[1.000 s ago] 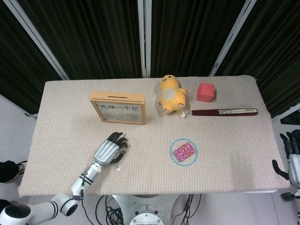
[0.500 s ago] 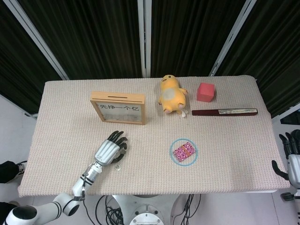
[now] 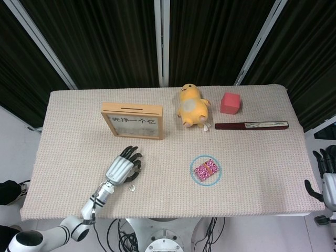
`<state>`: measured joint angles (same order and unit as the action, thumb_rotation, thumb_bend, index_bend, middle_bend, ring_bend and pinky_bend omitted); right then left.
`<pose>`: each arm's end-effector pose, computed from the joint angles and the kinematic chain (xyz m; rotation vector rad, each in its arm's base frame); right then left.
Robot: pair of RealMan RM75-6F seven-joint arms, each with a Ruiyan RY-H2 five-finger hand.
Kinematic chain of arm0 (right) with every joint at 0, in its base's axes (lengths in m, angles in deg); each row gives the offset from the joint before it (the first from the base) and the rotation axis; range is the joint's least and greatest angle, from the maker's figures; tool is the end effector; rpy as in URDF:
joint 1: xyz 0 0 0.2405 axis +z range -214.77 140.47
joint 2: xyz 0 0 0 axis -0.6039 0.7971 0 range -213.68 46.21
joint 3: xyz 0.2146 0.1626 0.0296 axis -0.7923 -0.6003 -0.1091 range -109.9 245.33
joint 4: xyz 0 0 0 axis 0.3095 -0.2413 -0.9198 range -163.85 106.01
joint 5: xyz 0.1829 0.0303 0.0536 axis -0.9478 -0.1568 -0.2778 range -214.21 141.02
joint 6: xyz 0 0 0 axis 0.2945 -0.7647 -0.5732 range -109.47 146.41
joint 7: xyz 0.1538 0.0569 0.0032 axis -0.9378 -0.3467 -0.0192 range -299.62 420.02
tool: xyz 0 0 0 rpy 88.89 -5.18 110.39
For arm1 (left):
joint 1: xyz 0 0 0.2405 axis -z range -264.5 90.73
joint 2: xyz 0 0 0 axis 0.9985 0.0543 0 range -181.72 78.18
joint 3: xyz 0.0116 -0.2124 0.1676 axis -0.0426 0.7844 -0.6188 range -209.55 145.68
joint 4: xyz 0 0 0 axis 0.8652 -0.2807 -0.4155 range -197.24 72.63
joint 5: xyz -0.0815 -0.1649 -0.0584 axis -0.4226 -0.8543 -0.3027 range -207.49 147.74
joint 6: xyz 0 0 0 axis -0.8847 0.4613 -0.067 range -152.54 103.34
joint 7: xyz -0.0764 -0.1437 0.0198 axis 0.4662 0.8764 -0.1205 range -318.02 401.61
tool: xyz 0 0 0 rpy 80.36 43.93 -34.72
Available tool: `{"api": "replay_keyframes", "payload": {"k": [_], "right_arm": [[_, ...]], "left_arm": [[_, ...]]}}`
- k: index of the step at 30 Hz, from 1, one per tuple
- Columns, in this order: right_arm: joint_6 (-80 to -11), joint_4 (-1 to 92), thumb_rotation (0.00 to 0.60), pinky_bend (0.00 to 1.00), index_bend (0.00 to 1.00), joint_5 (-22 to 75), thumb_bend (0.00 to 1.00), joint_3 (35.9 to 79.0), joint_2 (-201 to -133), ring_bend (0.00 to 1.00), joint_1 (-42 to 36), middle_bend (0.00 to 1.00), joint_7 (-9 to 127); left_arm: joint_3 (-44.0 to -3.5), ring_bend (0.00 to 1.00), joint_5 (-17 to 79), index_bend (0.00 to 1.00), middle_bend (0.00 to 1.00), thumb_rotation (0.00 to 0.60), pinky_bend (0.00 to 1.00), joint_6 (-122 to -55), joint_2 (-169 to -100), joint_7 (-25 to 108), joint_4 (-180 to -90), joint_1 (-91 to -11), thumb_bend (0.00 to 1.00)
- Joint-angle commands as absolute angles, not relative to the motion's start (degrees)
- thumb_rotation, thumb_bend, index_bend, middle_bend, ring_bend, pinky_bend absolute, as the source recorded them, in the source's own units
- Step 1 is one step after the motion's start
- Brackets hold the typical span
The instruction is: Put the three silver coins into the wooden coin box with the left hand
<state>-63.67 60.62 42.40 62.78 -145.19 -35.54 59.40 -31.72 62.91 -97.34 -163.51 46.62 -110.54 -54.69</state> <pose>-0.3576 -0.1875 0.2093 1.2661 -0.9321 0.7453 -0.1932 0.3074 -0.0890 -1.9009 -0.7917 -1.1899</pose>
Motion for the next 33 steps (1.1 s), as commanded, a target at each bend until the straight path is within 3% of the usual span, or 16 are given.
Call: {"api": "replay_keyframes", "payload": {"k": [1,20,25,33], "right_arm": [[-63.7,60.6,0.6,0.0,0.0,42.4,0.31,62.8,-145.2,0.0,-35.5,0.0,59.4],[-63.6,60.7,0.6,0.0,0.0,41.9,0.31,62.6,-145.1,0.0,-35.6,0.0,59.4],[-63.9,60.9,0.6,0.0,0.0,42.1,0.31,62.4,-144.7,0.0,-35.6,0.0,58.8],[-64.2,60.5,0.6,0.0,0.0,42.4,0.31,62.2,-144.3,0.0,-35.6,0.0,57.8]], "left_arm": [[-31.6,0.07,62.9,0.52,0.27,0.6,0.13,-97.4,-163.4,46.7,-110.6,-54.7,0.35],[-30.5,0.07,62.2,0.6,0.29,0.6,0.13,-98.1,-161.0,47.7,-115.8,-54.5,0.45],[-29.3,0.07,60.4,0.61,0.29,0.6,0.14,-99.2,-153.6,43.4,-128.0,-55.9,0.46],[-22.9,0.09,54.7,0.64,0.32,0.6,0.14,-104.2,-134.3,33.8,-157.5,-60.1,0.46]]}}
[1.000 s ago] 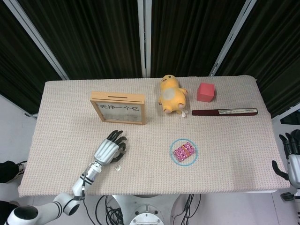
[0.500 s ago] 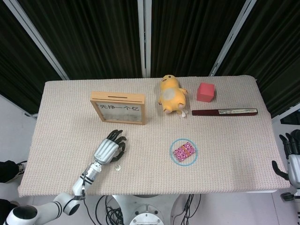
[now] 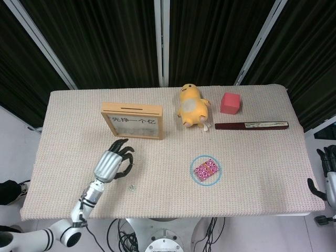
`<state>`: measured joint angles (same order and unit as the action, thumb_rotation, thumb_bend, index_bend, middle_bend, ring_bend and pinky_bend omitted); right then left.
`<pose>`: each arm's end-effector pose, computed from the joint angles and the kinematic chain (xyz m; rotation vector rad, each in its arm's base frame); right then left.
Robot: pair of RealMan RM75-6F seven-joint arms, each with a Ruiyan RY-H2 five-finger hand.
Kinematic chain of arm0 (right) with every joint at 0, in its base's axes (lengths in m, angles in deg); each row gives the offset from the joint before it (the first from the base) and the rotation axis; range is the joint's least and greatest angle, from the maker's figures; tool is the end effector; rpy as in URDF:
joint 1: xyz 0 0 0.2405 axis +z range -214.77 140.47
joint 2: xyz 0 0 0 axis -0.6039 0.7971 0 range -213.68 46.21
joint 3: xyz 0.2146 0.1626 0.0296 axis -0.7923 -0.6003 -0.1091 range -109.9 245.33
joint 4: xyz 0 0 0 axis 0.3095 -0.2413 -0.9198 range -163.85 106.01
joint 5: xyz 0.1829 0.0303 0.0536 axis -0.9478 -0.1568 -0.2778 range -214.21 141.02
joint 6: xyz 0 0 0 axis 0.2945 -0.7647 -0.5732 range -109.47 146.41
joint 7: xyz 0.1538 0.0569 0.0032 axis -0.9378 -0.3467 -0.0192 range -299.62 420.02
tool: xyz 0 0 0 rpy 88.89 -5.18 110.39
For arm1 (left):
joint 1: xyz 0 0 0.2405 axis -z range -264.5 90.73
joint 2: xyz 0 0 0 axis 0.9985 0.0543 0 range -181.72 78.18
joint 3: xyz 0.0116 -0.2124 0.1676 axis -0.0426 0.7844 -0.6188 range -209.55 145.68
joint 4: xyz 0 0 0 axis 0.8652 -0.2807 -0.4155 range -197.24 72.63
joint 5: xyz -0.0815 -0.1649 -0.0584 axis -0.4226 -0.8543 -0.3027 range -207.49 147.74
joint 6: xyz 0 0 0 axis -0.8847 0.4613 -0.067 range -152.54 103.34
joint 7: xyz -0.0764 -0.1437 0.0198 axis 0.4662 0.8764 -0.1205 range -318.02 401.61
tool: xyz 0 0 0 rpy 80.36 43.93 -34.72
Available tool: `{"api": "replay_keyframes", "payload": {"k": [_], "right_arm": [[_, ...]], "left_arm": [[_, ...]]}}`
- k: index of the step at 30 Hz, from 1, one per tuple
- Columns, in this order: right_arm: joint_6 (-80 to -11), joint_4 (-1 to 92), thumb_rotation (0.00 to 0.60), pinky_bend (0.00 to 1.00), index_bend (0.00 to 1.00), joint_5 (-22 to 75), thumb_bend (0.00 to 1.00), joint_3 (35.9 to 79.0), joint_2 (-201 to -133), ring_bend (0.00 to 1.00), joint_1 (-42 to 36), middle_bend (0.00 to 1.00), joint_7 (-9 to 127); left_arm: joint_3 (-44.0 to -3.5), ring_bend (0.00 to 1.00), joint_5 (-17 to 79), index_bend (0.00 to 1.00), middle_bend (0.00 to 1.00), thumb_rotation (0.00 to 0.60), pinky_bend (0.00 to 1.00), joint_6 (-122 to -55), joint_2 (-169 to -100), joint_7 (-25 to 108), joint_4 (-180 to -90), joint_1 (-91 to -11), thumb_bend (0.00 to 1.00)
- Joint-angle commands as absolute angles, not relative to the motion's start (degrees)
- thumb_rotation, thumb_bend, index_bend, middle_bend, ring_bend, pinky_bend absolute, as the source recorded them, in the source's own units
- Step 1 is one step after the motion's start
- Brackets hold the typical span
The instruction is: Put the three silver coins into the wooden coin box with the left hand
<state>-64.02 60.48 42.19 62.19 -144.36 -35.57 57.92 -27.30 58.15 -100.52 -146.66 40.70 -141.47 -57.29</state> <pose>-0.3576 -0.1893 0.2177 1.2486 -0.9257 0.7631 -0.1739 0.3022 -0.0002 -1.7093 -0.9332 -1.3488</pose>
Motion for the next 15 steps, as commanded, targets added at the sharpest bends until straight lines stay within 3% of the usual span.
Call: {"api": "replay_keyframes", "payload": {"k": [1,7,15], "right_arm": [[-64.4,60.6,0.6,0.0,0.0,42.5,0.31,62.1,-144.3,0.0,-35.6,0.0,57.8],[-65.5,61.7,0.6,0.0,0.0,43.6,0.31,62.1,-143.9,0.0,-35.6,0.0,58.4],[-65.9,62.7,0.6,0.0,0.0,43.5,0.31,62.0,-143.8,0.0,-35.8,0.0,59.0]], "left_arm": [[-22.2,0.09,54.7,0.65,0.32,0.6,0.14,-104.7,-132.7,32.6,-159.7,-60.2,0.46],[-14.7,0.09,50.9,0.65,0.33,0.6,0.15,-103.7,-125.3,27.8,-168.6,-57.7,0.46],[-3.8,0.09,32.1,0.65,0.33,0.6,0.15,-90.1,-123.7,24.0,-165.8,-46.0,0.46]]}}
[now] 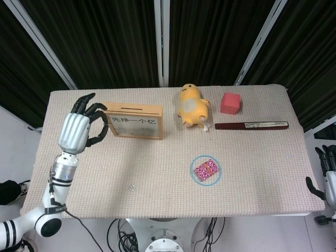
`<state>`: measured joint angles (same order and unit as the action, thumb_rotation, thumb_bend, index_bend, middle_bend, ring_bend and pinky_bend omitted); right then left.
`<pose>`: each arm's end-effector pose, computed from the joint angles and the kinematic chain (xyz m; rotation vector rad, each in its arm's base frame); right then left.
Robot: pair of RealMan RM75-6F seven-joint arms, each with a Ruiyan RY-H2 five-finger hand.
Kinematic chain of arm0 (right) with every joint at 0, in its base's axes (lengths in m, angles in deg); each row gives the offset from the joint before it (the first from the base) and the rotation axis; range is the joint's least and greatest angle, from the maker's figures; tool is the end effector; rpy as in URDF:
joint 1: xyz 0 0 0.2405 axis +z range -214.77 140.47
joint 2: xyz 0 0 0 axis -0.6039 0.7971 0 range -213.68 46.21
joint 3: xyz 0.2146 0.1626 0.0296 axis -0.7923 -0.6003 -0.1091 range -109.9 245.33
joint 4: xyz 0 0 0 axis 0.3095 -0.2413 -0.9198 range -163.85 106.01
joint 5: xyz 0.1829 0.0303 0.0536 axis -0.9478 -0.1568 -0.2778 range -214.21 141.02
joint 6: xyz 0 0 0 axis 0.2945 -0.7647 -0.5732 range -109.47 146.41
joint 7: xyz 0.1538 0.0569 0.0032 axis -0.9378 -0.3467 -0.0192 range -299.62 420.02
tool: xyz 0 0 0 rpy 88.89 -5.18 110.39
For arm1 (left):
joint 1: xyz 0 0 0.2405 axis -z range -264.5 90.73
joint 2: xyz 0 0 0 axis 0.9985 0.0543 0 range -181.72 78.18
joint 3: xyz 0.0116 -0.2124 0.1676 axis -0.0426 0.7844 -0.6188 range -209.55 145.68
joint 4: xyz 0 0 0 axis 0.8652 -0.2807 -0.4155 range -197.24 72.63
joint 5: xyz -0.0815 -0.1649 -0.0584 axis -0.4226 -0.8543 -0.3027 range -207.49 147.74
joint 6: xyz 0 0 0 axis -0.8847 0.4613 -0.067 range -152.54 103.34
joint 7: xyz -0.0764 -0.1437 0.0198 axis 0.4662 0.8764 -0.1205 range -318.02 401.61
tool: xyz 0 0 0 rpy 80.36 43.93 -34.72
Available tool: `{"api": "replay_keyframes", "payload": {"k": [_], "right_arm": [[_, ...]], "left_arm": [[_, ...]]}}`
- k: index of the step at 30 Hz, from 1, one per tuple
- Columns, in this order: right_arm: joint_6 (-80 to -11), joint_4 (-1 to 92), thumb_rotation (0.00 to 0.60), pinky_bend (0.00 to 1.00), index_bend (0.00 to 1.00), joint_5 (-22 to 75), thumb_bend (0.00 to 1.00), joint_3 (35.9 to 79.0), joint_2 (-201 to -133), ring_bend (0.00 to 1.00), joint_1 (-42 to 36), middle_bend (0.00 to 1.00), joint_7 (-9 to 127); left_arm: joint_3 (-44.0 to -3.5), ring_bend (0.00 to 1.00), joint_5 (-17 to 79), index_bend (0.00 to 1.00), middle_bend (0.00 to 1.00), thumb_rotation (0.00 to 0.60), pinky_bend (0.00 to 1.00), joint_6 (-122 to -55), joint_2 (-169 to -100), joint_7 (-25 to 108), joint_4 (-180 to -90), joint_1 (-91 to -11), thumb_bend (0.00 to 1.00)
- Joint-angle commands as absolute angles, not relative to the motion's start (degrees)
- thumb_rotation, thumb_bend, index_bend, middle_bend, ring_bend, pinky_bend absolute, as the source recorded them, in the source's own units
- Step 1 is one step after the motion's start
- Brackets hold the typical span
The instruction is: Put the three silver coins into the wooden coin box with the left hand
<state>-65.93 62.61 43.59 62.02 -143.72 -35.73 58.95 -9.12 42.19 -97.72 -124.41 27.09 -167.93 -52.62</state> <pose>-0.3457 -0.1894 0.2203 1.2558 -0.8975 0.7980 -0.1095 0.3560 0.1557 -1.4730 -0.7796 -1.4107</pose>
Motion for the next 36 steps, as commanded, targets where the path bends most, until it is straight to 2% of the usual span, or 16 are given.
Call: {"api": "replay_keyframes", "payload": {"k": [1,5,11,22,36], "right_arm": [[-65.9,62.7,0.6,0.0,0.0,43.5,0.31,62.0,-143.8,0.0,-35.8,0.0,59.1],[-66.1,63.3,0.6,0.0,0.0,43.8,0.31,62.2,-143.7,0.0,-35.9,0.0,59.4],[-67.4,63.9,0.6,0.0,0.0,43.9,0.32,62.3,-142.8,0.0,-36.7,0.0,59.0],[-66.8,62.7,0.6,0.0,0.0,43.7,0.32,62.3,-143.2,0.0,-36.6,0.0,57.8],[-65.8,62.1,0.6,0.0,0.0,43.3,0.32,62.1,-143.6,0.0,-36.0,0.0,57.7]], "left_arm": [[-3.1,0.09,29.0,0.65,0.33,0.6,0.15,-88.3,-124.3,23.3,-164.8,-44.4,0.46],[-1.7,0.09,14.0,0.65,0.32,0.6,0.15,-82.6,-127.9,18.3,-159.2,-37.1,0.46],[-1.7,0.09,6.0,0.65,0.32,0.6,0.14,-82.1,-132.3,14.3,-152.6,-30.3,0.46],[-4.7,0.09,2.1,0.64,0.33,0.6,0.12,-81.7,-132.5,14.4,-151.4,-29.0,0.46],[-6.6,0.09,-0.1,0.7,0.34,0.6,0.12,-80.6,-129.9,16.2,-154.4,-28.6,0.46]]}}
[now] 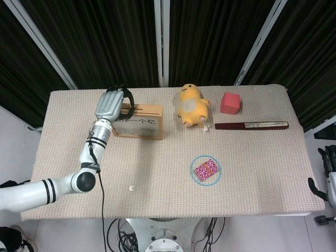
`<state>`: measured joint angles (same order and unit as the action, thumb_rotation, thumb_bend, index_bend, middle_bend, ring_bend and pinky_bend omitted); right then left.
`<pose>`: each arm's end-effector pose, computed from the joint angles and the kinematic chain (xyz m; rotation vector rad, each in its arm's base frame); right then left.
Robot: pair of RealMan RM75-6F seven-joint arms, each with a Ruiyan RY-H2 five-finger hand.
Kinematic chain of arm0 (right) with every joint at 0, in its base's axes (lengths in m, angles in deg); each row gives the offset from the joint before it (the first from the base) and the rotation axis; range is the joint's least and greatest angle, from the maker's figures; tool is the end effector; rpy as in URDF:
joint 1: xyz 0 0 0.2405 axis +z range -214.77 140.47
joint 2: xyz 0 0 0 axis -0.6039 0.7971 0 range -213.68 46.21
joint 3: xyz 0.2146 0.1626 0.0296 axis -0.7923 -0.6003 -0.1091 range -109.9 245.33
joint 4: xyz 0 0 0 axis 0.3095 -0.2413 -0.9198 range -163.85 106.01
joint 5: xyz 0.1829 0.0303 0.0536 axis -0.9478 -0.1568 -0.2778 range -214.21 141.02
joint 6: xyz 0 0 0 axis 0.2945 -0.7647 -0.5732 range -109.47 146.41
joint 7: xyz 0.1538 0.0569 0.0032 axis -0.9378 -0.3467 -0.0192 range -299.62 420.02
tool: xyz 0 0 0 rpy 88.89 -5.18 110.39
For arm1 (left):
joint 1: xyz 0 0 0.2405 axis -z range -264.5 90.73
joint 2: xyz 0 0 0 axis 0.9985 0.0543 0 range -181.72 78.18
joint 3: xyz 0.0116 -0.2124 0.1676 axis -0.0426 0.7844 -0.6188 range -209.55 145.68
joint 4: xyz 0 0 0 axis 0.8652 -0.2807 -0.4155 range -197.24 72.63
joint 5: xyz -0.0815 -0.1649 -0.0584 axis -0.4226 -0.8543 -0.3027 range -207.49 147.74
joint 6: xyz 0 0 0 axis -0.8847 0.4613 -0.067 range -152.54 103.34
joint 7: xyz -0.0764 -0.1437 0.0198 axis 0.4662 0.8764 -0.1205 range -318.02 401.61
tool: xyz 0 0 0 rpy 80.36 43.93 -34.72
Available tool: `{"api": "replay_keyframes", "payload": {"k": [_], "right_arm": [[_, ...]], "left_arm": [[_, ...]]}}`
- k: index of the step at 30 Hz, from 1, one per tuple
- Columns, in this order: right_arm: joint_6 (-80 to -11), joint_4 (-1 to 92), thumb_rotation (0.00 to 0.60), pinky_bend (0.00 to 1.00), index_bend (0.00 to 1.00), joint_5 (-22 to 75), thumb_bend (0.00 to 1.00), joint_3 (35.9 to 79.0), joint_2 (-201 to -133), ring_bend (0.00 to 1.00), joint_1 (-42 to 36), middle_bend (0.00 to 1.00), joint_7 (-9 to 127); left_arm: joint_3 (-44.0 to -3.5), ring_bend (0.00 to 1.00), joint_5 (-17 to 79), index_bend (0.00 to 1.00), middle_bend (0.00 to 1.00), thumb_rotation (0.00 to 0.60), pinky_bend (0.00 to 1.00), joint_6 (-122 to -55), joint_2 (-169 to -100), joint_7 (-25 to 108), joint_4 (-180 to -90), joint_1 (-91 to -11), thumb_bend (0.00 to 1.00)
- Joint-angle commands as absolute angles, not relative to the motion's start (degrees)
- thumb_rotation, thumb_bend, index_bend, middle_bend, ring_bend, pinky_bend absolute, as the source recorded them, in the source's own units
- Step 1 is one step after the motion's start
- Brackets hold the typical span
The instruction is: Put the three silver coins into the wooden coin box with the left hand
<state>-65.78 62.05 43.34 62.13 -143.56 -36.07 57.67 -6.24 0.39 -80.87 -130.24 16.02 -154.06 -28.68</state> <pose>-0.3496 -0.1869 0.2222 1.2452 -0.9112 0.7972 -0.0615 0.4536 0.0917 -1.5328 -1.1302 -1.0977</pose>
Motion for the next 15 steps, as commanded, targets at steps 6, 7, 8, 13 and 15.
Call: {"api": "replay_keyframes", "payload": {"k": [6,7,8,13,15], "right_arm": [[-65.9,62.2,0.6,0.0,0.0,43.2,0.32,62.1,-143.4,0.0,-36.2,0.0,57.9],[-65.9,62.2,0.6,0.0,0.0,43.2,0.32,62.1,-143.4,0.0,-36.2,0.0,57.9],[-65.9,62.2,0.6,0.0,0.0,43.2,0.32,62.1,-143.4,0.0,-36.2,0.0,57.8],[-66.0,62.3,0.6,0.0,0.0,43.3,0.32,62.1,-143.3,0.0,-36.2,0.0,57.8],[-65.9,62.3,0.6,0.0,0.0,43.4,0.32,62.1,-143.3,0.0,-36.1,0.0,57.8]], "left_arm": [[-7.2,0.09,-0.4,0.7,0.34,0.6,0.11,-80.9,-129.7,16.9,-154.7,-28.3,0.46],[-7.2,0.09,-0.5,0.7,0.34,0.6,0.11,-80.9,-129.6,17.0,-154.7,-28.2,0.46],[-7.2,0.09,-0.6,0.7,0.34,0.6,0.11,-81.0,-129.6,17.2,-154.7,-28.1,0.46],[-7.2,0.09,-1.7,0.7,0.34,0.6,0.11,-80.8,-128.8,17.5,-155.7,-27.7,0.46],[-7.4,0.09,-2.1,0.71,0.34,0.6,0.11,-80.8,-128.5,17.4,-156.0,-27.6,0.46]]}}
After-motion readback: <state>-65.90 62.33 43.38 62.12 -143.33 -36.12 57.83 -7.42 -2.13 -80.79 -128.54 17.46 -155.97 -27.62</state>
